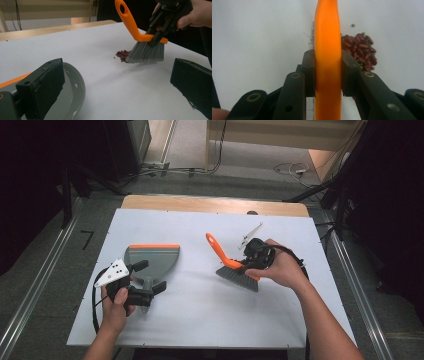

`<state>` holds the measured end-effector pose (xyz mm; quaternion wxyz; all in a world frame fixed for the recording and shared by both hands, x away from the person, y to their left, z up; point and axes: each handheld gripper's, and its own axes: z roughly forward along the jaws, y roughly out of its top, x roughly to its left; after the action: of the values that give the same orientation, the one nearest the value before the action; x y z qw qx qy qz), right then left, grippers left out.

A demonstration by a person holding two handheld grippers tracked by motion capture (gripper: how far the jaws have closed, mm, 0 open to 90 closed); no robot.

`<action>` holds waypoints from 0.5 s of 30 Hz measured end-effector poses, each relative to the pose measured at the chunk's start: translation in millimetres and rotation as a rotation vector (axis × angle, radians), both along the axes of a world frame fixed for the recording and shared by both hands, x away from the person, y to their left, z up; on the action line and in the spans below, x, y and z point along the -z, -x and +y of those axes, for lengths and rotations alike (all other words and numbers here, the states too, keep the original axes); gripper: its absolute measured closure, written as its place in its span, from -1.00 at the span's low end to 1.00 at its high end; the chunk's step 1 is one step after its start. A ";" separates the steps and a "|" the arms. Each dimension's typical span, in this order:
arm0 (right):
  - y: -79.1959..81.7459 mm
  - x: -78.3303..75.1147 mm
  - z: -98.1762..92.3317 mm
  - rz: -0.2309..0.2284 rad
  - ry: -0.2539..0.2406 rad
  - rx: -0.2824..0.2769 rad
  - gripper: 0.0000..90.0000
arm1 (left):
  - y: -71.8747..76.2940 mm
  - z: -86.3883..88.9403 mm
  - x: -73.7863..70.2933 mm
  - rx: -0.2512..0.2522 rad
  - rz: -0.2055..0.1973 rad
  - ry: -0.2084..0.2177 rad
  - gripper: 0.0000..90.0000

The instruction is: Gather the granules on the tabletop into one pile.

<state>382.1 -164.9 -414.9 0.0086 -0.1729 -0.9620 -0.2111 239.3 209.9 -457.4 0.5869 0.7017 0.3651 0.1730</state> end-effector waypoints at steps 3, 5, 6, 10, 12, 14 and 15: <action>-0.6 11.3 3.0 -0.010 0.029 -0.057 0.52 | 0.2 0.0 -0.2 0.000 -0.001 0.000 -1.00; -2.7 14.3 4.8 -0.038 0.025 -0.083 0.52 | 0.2 0.4 -0.3 0.001 -0.002 -0.002 -1.00; -4.6 14.6 5.0 -0.043 0.017 -0.086 0.52 | 0.2 0.6 -0.2 0.001 -0.001 -0.002 -1.00; -14.1 16.8 5.8 -0.074 0.003 -0.091 0.52 | -0.1 1.2 -0.1 0.002 -0.001 -0.003 -1.00; -16.7 16.3 6.2 -0.086 0.000 -0.088 0.52 | 0.0 1.2 0.0 0.001 -0.001 -0.003 -1.00; -18.1 14.9 6.6 -0.105 -0.004 -0.076 0.52 | -0.1 1.7 -0.1 0.001 -0.002 -0.003 -1.00; -18.0 13.7 6.2 -0.107 -0.005 -0.070 0.53 | -0.1 1.9 -0.2 0.002 -0.002 -0.002 -1.00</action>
<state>400.1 -158.7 -428.6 -0.0353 -0.1277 -0.9660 -0.2222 239.4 211.8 -457.1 0.5867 0.7024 0.3639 0.1734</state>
